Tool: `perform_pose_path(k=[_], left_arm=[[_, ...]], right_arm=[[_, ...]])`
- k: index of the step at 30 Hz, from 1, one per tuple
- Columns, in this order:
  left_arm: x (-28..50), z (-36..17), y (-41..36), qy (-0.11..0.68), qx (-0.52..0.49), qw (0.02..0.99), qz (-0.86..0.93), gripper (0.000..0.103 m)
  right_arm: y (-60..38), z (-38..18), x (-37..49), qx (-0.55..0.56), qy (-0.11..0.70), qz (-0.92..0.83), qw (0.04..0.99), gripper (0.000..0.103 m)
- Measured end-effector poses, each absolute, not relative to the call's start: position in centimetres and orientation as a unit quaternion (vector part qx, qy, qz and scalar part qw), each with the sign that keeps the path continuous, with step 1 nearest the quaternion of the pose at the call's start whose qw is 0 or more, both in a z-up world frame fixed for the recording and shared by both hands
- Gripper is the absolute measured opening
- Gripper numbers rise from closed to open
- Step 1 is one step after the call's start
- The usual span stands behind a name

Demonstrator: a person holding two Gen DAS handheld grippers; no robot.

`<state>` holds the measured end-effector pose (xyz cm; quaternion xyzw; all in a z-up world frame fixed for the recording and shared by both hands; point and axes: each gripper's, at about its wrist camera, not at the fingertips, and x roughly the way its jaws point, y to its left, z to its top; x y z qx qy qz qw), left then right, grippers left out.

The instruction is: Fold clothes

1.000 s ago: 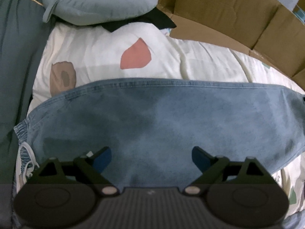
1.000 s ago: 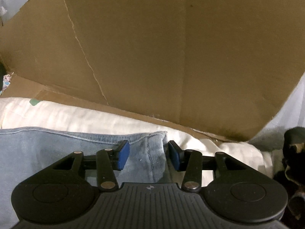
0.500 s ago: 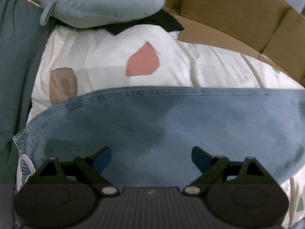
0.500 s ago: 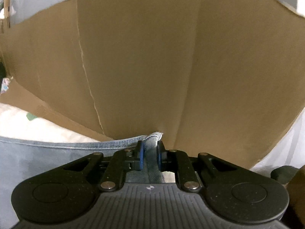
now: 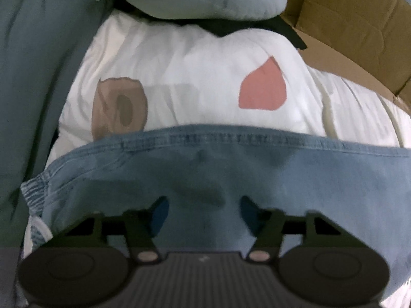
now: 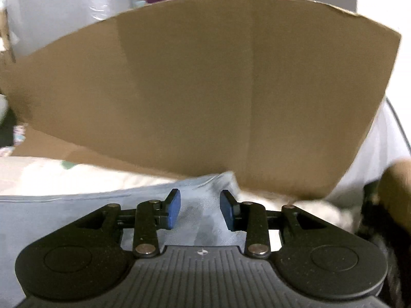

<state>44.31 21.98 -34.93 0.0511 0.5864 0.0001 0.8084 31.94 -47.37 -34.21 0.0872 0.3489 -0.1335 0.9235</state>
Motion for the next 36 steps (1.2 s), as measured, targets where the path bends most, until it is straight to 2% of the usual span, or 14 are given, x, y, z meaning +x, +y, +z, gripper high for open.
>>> perform_pose_path(k=[4,13,19,34,36], left_arm=[[45.7,-36.2,22.0,0.58,0.059,0.812,-0.005,0.048],[49.1,-37.6,22.7,0.574,0.053,0.817,-0.022,0.054],[49.1,-37.6,23.2,0.562,0.053,0.825,-0.039,0.056],[44.7,-35.5,22.0,0.507,0.015,0.857,-0.092,0.055],[43.9,-35.0,20.8,0.502,0.008,0.858,-0.113,0.06]], right_arm=[[-44.8,-34.6,30.8,0.072,0.381,-0.101,0.916,0.04],[-41.3,-36.1,28.6,0.047,0.456,-0.085,0.885,0.04],[-39.1,-35.9,30.1,0.063,0.437,-0.112,0.89,0.04],[-24.3,-32.9,34.7,-0.023,0.427,0.05,0.902,0.04],[-24.0,-32.8,34.4,-0.042,0.421,0.041,0.905,0.041]])
